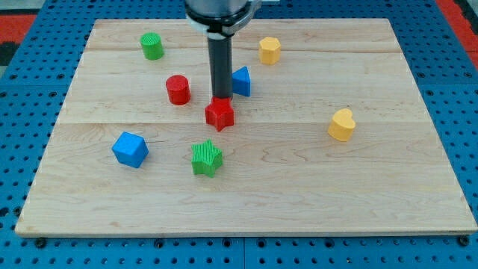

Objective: Move the blue triangle towards the bottom centre

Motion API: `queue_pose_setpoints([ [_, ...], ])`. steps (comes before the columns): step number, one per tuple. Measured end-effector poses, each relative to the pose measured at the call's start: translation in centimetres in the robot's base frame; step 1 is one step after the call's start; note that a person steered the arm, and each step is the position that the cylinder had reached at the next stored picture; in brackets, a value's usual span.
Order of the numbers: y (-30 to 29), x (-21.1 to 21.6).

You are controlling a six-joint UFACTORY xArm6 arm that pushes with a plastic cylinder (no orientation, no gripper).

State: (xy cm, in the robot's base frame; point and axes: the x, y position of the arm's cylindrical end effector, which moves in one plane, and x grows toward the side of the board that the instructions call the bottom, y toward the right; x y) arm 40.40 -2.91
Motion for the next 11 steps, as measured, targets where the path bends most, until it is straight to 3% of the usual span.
queue_pose_setpoints([
  [2,5.9,-0.7],
  [3,10.1,-4.6],
  [5,1.5,-7.2],
  [8,1.4,1.1],
  [10,3.1,8.9],
  [11,-0.4,8.8],
])
